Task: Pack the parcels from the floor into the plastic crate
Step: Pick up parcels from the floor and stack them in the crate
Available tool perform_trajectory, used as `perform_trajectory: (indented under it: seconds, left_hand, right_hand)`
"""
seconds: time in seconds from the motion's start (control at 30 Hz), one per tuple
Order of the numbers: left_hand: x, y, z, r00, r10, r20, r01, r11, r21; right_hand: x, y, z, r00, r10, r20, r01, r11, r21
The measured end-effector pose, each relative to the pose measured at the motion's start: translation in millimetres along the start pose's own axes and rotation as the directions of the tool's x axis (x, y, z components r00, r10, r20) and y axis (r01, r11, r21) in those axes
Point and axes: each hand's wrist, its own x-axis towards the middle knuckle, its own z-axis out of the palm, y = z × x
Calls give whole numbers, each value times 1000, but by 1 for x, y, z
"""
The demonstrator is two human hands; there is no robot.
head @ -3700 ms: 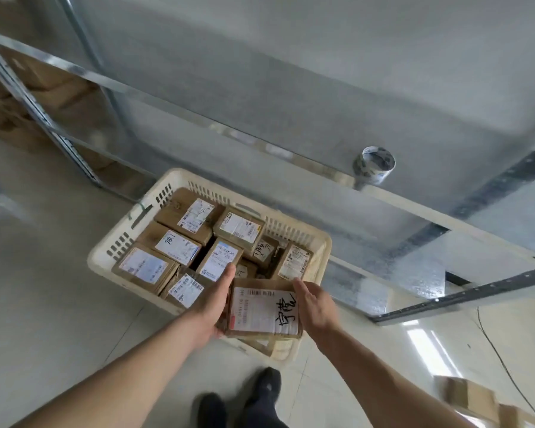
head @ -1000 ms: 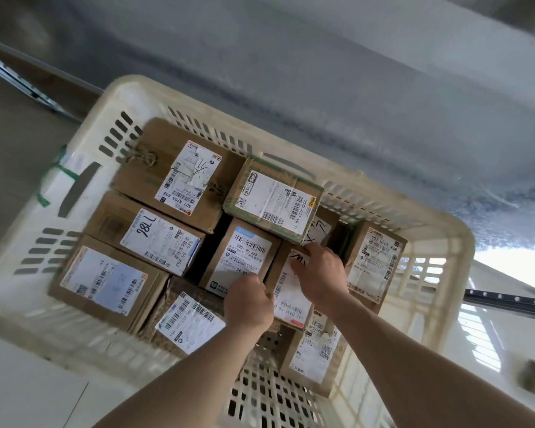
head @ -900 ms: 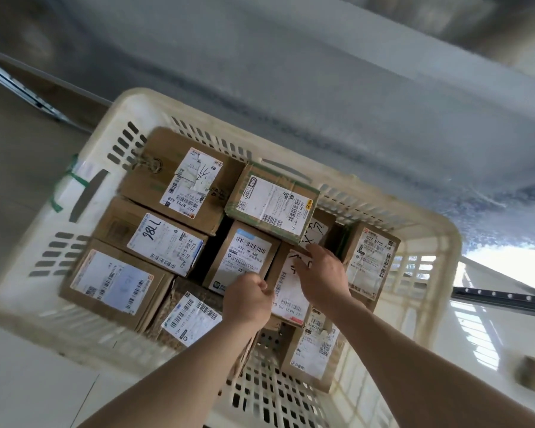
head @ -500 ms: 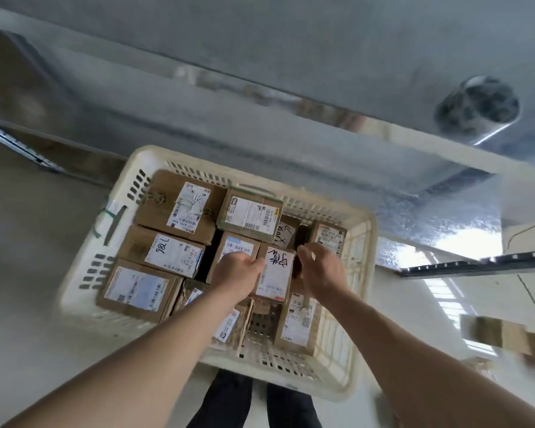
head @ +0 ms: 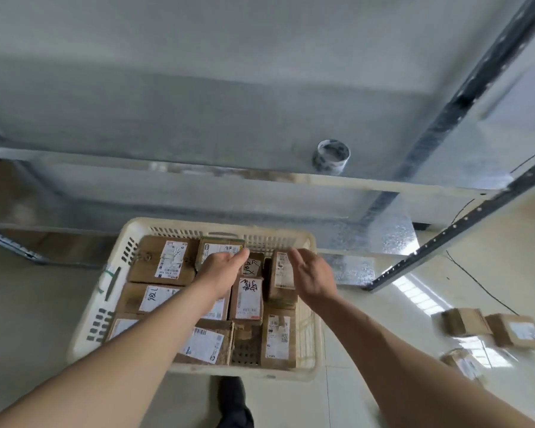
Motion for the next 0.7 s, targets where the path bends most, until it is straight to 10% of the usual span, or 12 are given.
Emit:
perform_trajectory:
  seconds: [0.7]
  left_hand:
    - [-134, 135, 99, 917, 350, 191, -365, 930, 49]
  right_hand:
    - [-155, 39, -170, 933, -28, -359, 15, 999, -40]
